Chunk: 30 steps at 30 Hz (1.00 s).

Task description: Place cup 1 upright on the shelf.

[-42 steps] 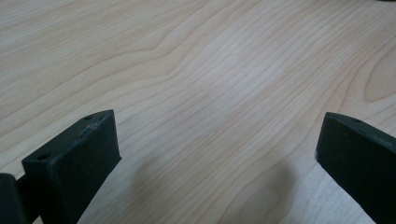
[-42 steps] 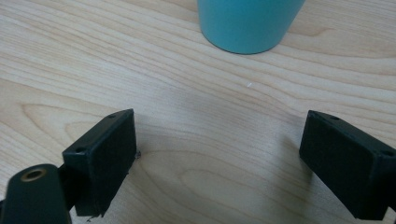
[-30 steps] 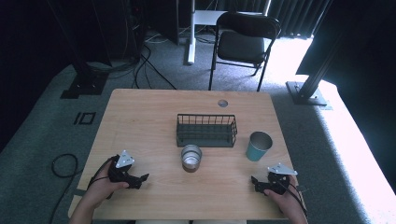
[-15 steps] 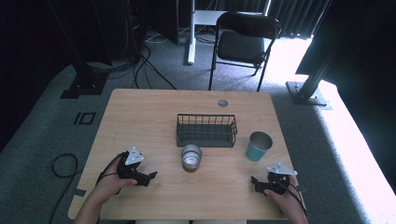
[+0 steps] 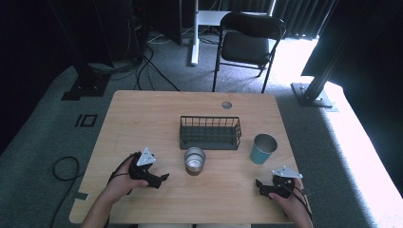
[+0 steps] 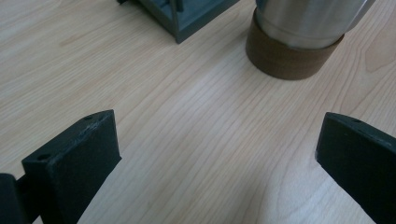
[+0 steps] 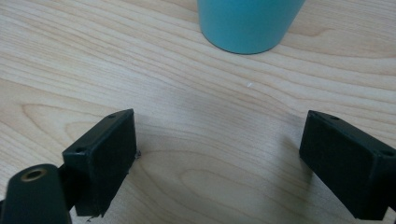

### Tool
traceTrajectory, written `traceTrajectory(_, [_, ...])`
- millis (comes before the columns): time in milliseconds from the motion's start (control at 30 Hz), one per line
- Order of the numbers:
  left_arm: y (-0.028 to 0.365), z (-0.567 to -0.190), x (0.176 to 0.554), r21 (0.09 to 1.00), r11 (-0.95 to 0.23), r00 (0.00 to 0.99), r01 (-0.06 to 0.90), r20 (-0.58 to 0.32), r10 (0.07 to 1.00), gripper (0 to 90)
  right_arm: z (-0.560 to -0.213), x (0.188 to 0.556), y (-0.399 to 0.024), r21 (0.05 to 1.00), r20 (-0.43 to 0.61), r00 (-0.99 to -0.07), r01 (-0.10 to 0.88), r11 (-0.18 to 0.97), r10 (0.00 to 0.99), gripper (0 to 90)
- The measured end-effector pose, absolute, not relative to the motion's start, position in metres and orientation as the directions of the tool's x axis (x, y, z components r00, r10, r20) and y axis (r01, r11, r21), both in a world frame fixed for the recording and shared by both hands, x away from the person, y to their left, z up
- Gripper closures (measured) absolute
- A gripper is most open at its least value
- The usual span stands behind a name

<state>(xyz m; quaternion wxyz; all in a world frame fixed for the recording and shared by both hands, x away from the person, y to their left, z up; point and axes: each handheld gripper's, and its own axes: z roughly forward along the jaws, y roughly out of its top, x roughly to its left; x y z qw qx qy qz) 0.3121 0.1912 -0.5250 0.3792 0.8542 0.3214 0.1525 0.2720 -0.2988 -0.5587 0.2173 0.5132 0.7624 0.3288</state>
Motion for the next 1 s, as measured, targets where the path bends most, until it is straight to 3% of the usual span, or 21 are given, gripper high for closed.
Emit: traceTrajectory(1000, [0.140,-0.512,0.319,0.774,-0.538,0.824,0.334,0.037,0.565,0.3,-0.559,0.272,-0.299,0.724,0.006,-0.378,0.640,0.257,0.926,10.5])
